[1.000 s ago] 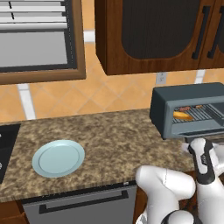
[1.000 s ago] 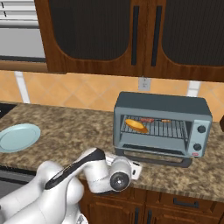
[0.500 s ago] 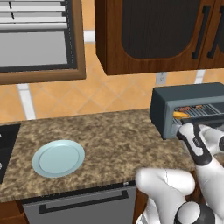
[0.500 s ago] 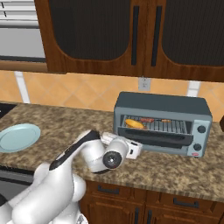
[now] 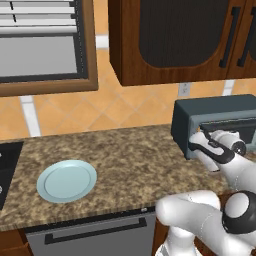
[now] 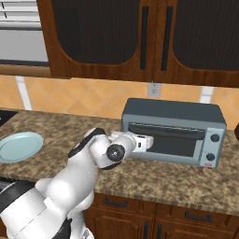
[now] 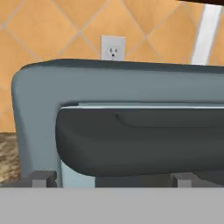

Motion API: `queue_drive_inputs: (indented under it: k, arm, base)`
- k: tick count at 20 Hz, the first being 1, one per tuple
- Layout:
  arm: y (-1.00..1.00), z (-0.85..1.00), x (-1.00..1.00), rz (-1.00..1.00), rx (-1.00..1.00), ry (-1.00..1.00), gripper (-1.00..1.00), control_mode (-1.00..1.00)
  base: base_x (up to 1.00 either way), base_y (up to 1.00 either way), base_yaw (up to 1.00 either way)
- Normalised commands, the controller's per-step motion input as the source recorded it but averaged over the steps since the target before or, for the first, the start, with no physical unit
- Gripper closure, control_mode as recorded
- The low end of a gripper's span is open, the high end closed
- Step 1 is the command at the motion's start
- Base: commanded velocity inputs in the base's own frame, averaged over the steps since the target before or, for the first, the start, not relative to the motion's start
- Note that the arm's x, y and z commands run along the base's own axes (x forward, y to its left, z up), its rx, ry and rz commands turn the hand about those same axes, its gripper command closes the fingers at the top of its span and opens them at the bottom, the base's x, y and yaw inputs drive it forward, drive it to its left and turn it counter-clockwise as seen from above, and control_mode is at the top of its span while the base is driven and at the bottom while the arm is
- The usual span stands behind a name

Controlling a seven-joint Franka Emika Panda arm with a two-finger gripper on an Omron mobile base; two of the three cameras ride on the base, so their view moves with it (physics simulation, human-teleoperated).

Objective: Pick up the kebab skewer and baguette bread, and place them inside the toaster oven. Close the toaster oven door and start by setting the timer.

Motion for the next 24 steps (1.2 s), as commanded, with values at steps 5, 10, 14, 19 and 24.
queue_drive_inputs:
  k: [5,10,14,19,24]
  arm:
    - [0.03,-0.28,0.46,0.00,-0.26,0.00,-1.00,-1.00]
    - [0.00,-0.21,0.17,0.00,-0.25,0.07,-1.00,-1.00]
    - [0.06,-0.01,-0.23,0.05,-0.18,0.20,-1.00,-1.00]
    - [0.21,0.13,-0.38,0.08,-0.13,0.30,-1.00,-1.00]
    - [0.03,0.48,-0.47,0.07,-0.05,0.25,-1.00,-1.00]
  base:
    - [0.00,0.00,0.00]
    - [0.00,0.00,0.00]
    - [0.00,0.00,0.00]
    - [0.00,0.00,0.00]
    - [0.00,0.00,0.00]
